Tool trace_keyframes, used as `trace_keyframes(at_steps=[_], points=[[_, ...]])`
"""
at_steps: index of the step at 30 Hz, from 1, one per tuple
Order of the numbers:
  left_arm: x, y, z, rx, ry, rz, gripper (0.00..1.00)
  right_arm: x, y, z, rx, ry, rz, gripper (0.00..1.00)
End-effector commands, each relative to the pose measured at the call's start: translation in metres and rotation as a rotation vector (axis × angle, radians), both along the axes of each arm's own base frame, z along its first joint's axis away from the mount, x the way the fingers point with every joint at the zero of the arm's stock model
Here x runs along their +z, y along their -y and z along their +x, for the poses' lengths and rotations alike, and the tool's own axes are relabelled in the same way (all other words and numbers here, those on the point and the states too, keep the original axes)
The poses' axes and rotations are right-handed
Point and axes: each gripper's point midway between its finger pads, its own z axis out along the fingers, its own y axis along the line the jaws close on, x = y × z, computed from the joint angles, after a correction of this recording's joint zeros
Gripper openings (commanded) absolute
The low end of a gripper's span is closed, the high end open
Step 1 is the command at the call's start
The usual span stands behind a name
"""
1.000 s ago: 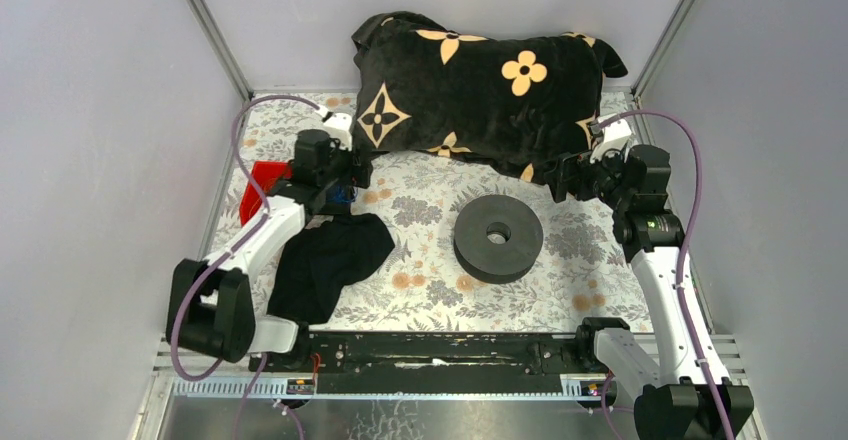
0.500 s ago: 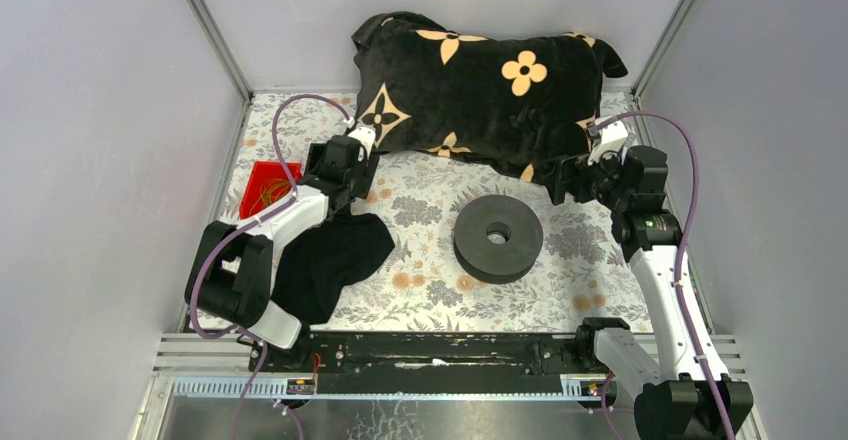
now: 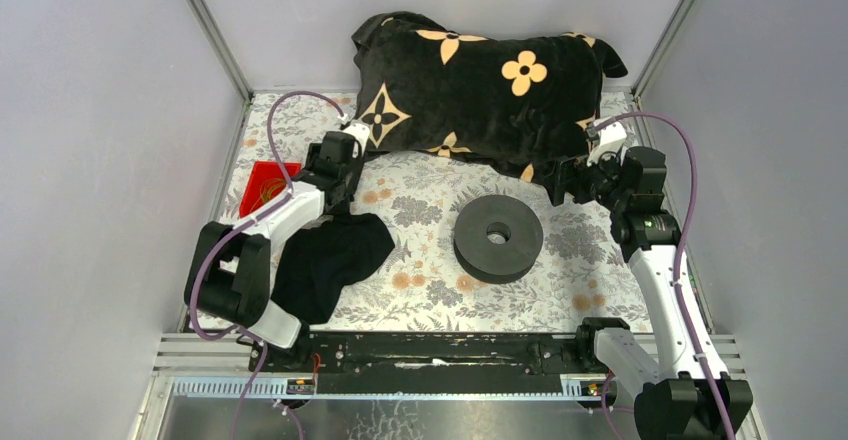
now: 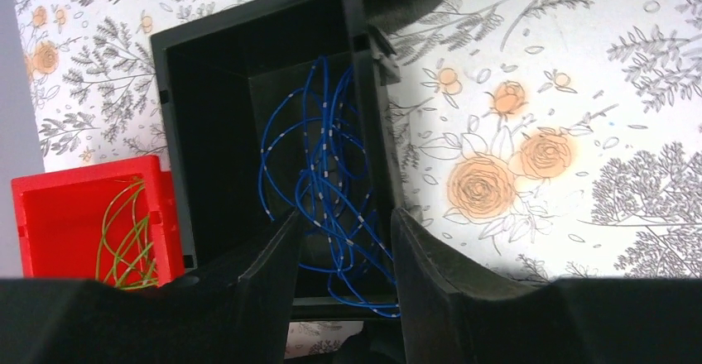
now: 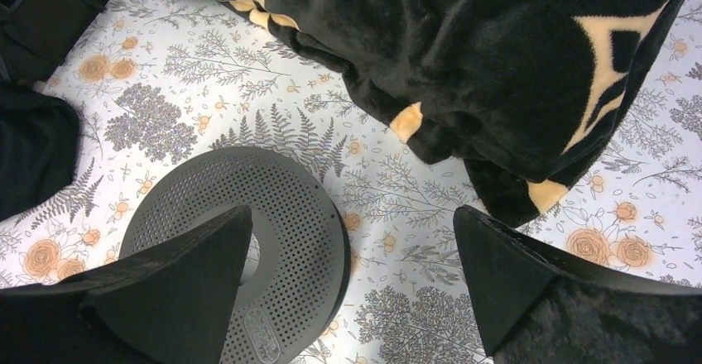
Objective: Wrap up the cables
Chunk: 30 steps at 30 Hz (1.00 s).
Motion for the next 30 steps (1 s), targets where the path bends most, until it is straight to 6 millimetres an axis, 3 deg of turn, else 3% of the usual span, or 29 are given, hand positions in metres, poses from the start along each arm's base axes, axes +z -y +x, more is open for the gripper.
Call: trace_keyframes(at_steps=[1,6,9,17,22,30], points=[[0.028,-0.010,0.012,0.035,0.051,-0.089,0.50,0.004,-0.001,0.007,0.025,0.025,-0.014,0.99],[0.027,-0.024,0.012,0.061,0.039,-0.136,0.49,-0.036,-0.016,0.002,0.107,-0.151,-0.110,0.99],[0.025,-0.036,0.012,0.089,0.033,-0.156,0.49,-0.061,-0.037,-0.007,0.187,-0.189,-0.210,0.99],[0.014,-0.051,0.012,0.116,0.002,-0.138,0.50,-0.105,-0.074,-0.018,0.315,-0.238,-0.394,0.99],[0.008,-0.048,0.010,0.097,-0.023,-0.149,0.54,-0.127,-0.086,-0.023,0.361,-0.232,-0.520,0.99],[0.024,-0.029,0.009,0.017,0.007,-0.255,0.66,-0.153,-0.102,-0.032,0.433,-0.226,-0.659,0.99]])
